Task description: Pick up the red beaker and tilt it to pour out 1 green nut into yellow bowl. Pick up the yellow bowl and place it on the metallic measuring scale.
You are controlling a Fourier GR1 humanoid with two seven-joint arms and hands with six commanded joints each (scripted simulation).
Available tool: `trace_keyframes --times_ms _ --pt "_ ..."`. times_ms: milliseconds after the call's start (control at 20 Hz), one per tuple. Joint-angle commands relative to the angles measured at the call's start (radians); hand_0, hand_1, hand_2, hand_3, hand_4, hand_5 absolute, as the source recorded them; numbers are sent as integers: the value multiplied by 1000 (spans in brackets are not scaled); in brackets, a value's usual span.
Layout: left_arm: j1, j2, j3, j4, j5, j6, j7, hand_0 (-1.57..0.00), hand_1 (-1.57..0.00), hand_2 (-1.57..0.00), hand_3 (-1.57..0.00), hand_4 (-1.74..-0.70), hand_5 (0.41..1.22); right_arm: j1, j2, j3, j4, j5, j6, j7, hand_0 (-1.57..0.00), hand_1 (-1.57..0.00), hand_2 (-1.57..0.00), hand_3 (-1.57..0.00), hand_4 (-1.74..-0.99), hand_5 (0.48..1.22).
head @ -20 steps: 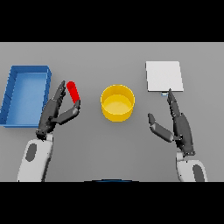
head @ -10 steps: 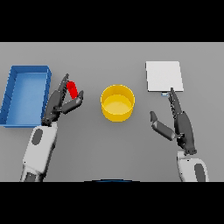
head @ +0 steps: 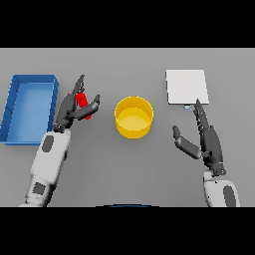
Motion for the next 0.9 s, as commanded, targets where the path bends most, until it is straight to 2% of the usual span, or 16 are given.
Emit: trace_keyframes --times_ms 0,50,100,200,250,350,400,450,550,700,850 --pt "4 -6 9 5 8 7 -21 1 1 -30 -3 -1389 752 0 -3 -1 -2 2 -1 2 1 1 1 1 -1295 683" --pt "4 -16 13 18 13 8 -27 -81 -84 -122 -75 -1416 770 3 -5 1 1 5 1 -1 1 1 1 1 -1291 684" --pt "-5 -25 21 27 19 21 -10 -253 -276 -307 -220 -1444 795 5 -1 4 6 5 3 -7 1 1 1 1 -1289 684" --pt "-22 -40 29 53 6 65 -14 -681 -701 -715 -706 -1441 949 2 -4 3 14 6 5 -4 1 1 1 1 -1285 683" --pt "-26 -32 25 63 -16 87 -8 -859 -875 -886 -879 -1439 1003 4 4 7 18 12 -1 1 1 1 1 1 -1283 683" --pt "-35 -37 26 84 -30 99 -46 -1115 -1125 -1133 -1128 -1443 1082 4 9 7 17 10 -4 2 1 1 1 1 -1290 684" --pt "-41 -46 30 95 -29 100 -65 -1206 -1214 -1220 -1217 -1445 1109 3 7 11 11 12 0 -20 1 1 1 1 -1291 684" --pt "-48 -52 29 92 -35 105 -52 -1279 -1286 -1290 -1288 -1447 1132 0 8 10 11 12 -2 -14 1 1 1 1 -1293 682" --pt "-42 -53 30 82 -35 120 -78 -1384 -1388 -1391 -1390 -1553 1129 -13 10 5 30 5 1 -1 1 1 1 1 -1303 682" --pt "-46 -44 30 75 1 109 -106 -1475 -1478 -1479 -1478 -1645 1112 -13 9 19 27 23 1 -35 1 1 1 1 -1281 676" --pt "-43 -35 6 12 0 137 -102 -1522 -1523 -1524 -1523 -1692 1100 -14 0 12 30 27 -2 -25 1 1 1 1 -1254 667"
